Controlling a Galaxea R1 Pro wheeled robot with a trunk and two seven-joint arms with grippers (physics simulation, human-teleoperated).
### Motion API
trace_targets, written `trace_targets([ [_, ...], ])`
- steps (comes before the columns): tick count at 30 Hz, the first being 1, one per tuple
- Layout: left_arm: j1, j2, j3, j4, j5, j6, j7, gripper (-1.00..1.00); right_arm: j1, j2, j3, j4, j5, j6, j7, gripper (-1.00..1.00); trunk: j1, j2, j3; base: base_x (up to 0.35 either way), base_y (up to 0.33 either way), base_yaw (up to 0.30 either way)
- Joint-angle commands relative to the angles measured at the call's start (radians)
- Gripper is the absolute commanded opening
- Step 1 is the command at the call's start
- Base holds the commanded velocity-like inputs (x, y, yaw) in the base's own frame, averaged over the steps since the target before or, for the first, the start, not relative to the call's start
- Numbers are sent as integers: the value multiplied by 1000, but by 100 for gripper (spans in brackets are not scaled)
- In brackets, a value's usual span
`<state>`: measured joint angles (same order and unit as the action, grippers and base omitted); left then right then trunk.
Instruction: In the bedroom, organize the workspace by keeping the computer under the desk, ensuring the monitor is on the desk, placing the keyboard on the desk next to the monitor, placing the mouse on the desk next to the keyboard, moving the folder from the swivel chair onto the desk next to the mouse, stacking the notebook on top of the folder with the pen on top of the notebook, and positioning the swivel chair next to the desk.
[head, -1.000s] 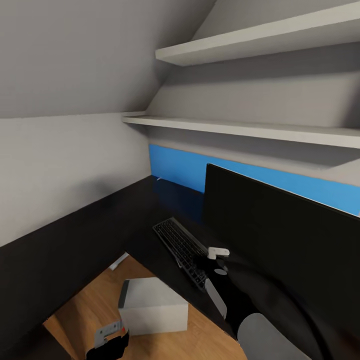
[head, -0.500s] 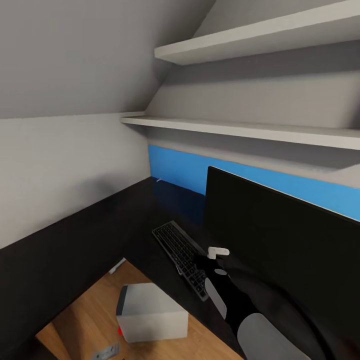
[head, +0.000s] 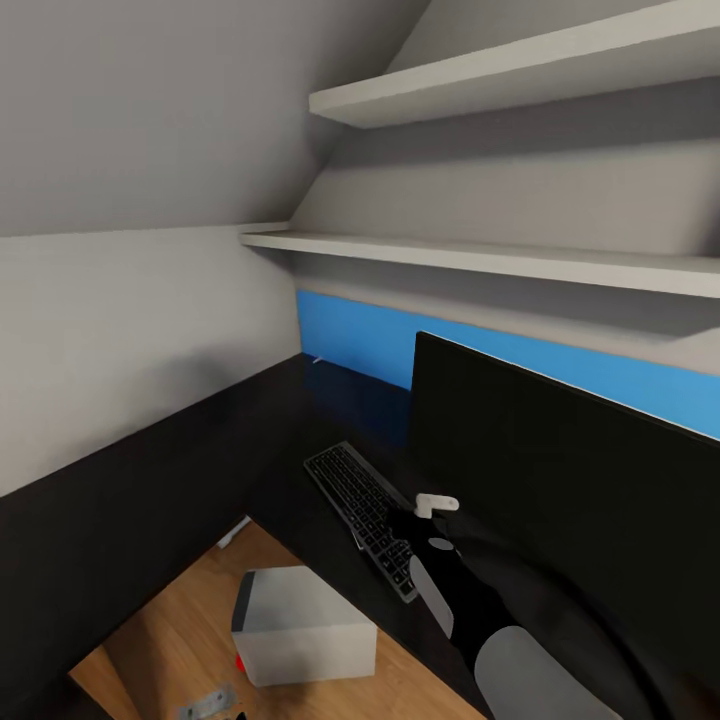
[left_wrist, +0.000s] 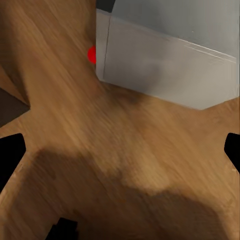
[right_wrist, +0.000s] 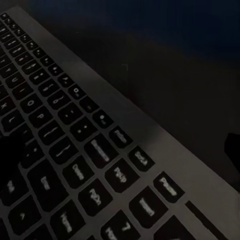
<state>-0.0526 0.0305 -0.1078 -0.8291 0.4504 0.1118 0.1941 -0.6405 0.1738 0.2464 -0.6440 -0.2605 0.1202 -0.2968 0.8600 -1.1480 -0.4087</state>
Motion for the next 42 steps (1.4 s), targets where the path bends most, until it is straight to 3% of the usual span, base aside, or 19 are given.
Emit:
trace_targets([
  [1,0,1,-6,-1,10,-31,10,100,-1,-1,5,-2,-7,1,-8,100,4,-8,-4,0,0,0],
  [2,0,0,-7,13,10,-92,10,100,-1,-2,4,-2,-6,-26,-8,100,4,-8,-4,0,0,0],
  [5,0,0,-7,17,11,-100,10,100,-1,-2,4,-2,-6,-31,-8,100,8,-15,-8,0,0,0],
  [13,0,0,-6,36,10,-101,10,100,-1,-2,5,-2,-7,-31,-8,100,39,-71,-33,0,0,0],
  [21,0,0,-6,36,10,-101,9,100,-1,-2,5,-2,-8,-31,-8,100,39,-71,-33,0,0,0],
  [26,-1,0,-6,36,10,-101,11,100,-1,-1,5,-2,-8,-30,-8,100,58,-106,-48,0,0,0],
  [42,0,0,-6,37,10,-100,8,100,-1,0,1,-18,-14,-22,-11,100,58,-106,-48,0,0,0],
])
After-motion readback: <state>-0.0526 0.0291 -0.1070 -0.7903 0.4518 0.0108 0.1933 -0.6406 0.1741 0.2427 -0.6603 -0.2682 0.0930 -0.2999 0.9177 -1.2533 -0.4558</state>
